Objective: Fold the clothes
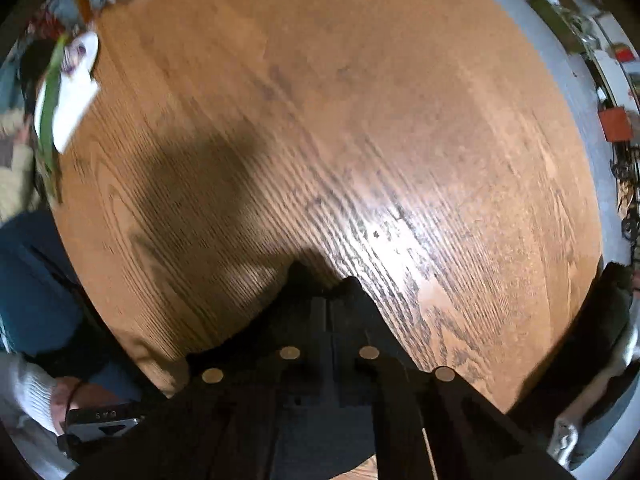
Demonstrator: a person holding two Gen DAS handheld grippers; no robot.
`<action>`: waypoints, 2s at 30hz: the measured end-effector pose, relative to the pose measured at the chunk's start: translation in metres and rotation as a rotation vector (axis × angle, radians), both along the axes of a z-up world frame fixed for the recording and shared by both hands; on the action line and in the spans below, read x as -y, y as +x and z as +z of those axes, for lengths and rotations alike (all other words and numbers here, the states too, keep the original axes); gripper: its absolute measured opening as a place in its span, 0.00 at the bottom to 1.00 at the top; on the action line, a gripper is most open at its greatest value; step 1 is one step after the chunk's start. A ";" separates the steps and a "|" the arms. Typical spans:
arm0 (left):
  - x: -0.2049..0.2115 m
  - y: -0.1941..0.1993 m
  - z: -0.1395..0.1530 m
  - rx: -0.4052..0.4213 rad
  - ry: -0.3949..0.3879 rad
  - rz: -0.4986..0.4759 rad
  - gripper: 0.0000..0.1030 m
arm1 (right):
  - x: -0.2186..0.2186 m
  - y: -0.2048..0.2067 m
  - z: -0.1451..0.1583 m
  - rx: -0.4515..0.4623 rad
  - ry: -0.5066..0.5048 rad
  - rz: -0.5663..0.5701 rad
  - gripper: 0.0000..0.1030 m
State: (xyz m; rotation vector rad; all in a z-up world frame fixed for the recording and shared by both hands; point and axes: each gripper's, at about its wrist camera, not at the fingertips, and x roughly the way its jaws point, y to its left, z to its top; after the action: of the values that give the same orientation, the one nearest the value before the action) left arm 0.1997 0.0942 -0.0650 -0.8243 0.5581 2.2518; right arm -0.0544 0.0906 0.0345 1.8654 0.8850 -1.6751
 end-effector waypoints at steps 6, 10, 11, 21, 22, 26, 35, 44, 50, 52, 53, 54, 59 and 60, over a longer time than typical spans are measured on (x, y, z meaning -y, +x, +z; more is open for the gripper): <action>0.048 -0.010 -0.019 0.209 0.305 0.136 0.07 | -0.018 -0.038 0.004 -0.050 -0.156 -0.220 0.01; 0.061 -0.012 -0.008 0.225 0.437 0.118 0.10 | -0.027 -0.041 0.005 -0.001 -0.225 -0.260 0.02; 0.063 -0.013 -0.004 0.220 0.456 0.110 0.10 | -0.026 -0.036 0.007 0.016 -0.232 -0.251 0.11; 0.056 -0.010 -0.013 0.192 0.390 0.145 0.08 | 0.009 0.006 -0.035 0.032 -0.033 -0.067 0.46; 0.058 -0.009 -0.013 0.191 0.395 0.152 0.07 | 0.011 0.008 -0.042 0.061 -0.034 -0.066 0.30; 0.070 -0.016 -0.023 0.238 0.435 0.193 0.06 | 0.006 0.006 -0.033 0.024 -0.099 -0.104 0.13; 0.096 -0.036 -0.001 0.382 0.617 0.245 0.68 | -0.038 0.015 0.032 -0.102 -0.363 -0.340 0.69; 0.092 -0.058 0.035 0.590 0.411 0.354 0.78 | -0.198 0.100 0.095 -0.309 -0.651 -0.617 0.84; 0.082 -0.057 0.073 0.478 0.237 0.397 0.78 | -0.229 0.148 0.076 -0.285 -0.631 -0.812 0.84; 0.079 -0.057 0.078 0.456 0.222 0.402 0.78 | -0.226 0.163 0.083 -0.234 -0.665 -0.812 0.84; 0.079 -0.057 0.079 0.456 0.224 0.410 0.78 | -0.223 0.171 0.092 -0.200 -0.672 -0.778 0.84; 0.079 -0.058 0.080 0.456 0.226 0.417 0.78 | -0.221 0.176 0.098 -0.183 -0.681 -0.748 0.84; 0.067 -0.069 0.066 0.465 0.195 0.425 0.78 | -0.209 0.199 0.129 -0.085 -0.776 -0.591 0.96; 0.065 -0.072 0.060 0.484 0.191 0.428 0.78 | -0.207 0.203 0.132 -0.068 -0.805 -0.572 0.98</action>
State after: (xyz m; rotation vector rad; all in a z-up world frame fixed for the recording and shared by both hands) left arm 0.1279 0.0296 -0.0046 -1.4324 -0.0672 2.3003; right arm 0.1481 0.2971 0.1661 1.5319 -0.3488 -1.9983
